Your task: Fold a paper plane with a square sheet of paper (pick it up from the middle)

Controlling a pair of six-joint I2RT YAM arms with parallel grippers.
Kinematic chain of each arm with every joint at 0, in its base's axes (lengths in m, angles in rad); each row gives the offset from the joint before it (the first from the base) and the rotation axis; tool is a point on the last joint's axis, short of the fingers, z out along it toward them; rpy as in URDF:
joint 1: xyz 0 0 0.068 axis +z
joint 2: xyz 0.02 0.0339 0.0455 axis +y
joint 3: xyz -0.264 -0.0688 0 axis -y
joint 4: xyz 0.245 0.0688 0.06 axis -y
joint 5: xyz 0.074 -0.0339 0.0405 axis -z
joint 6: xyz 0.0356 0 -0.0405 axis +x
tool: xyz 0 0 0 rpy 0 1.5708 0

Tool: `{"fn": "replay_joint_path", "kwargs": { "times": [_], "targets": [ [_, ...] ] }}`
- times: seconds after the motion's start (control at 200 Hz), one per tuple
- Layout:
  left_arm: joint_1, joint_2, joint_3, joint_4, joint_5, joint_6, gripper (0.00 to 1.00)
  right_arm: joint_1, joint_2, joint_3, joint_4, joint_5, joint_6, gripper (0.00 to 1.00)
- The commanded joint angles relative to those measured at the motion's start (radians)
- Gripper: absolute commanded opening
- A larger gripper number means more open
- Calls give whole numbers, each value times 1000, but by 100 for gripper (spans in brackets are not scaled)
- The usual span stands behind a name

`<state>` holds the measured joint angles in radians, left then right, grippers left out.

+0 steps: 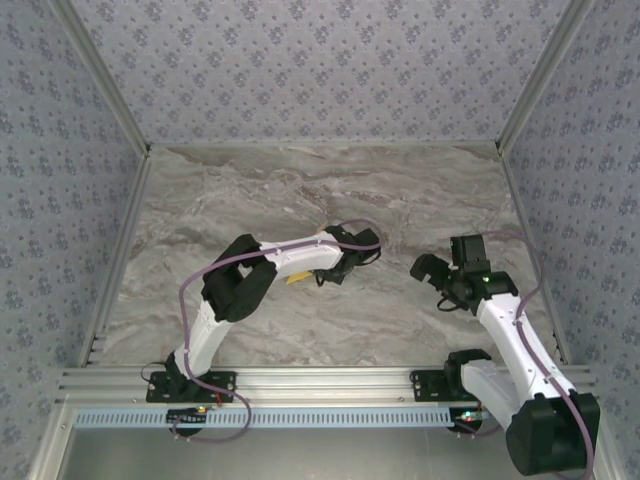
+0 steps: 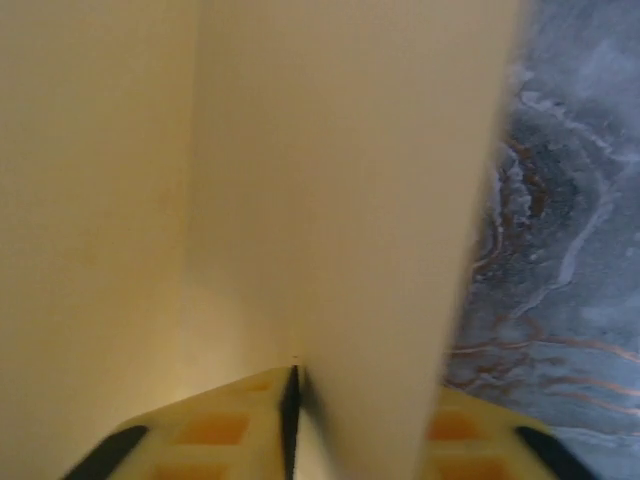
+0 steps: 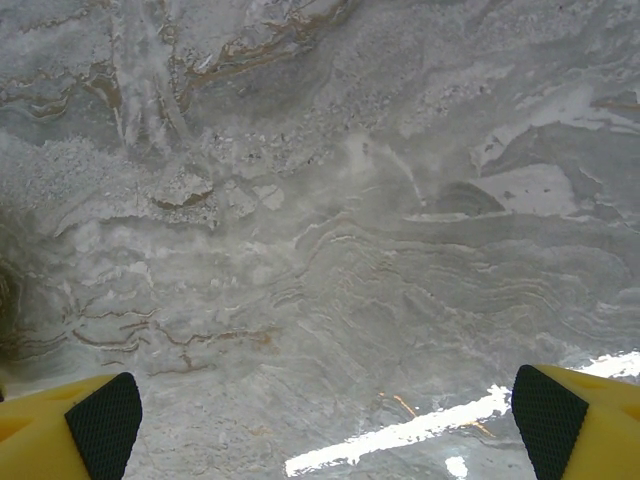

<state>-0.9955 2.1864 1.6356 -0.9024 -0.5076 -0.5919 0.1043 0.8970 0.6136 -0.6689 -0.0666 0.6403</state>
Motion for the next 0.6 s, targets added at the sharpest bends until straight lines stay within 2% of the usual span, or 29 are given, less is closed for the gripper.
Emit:
{"fn": "replay_joint_path", "kwargs": {
  "times": [0.0, 0.225, 0.405, 0.51, 0.525, 0.595],
  "targets": [
    [-7, -49, 20, 27, 98, -11, 38, -15, -12, -7, -25, 0, 4, 100],
    [-5, -230, -23, 174, 384, -3, 68, -31, -36, 1, -22, -50, -3, 100],
    [13, -335, -56, 254, 476, -24, 87, -31, -37, 7, 7, -119, -37, 100],
    [54, -421, -129, 327, 526, -51, 95, -30, -33, 0, 48, -154, -36, 100],
    [64, -434, -140, 338, 535, -55, 98, -28, -31, 0, 55, -159, -33, 100],
    [119, -483, -184, 357, 580, -83, 99, -16, -20, -3, 102, -173, -23, 100]
  ]
}}
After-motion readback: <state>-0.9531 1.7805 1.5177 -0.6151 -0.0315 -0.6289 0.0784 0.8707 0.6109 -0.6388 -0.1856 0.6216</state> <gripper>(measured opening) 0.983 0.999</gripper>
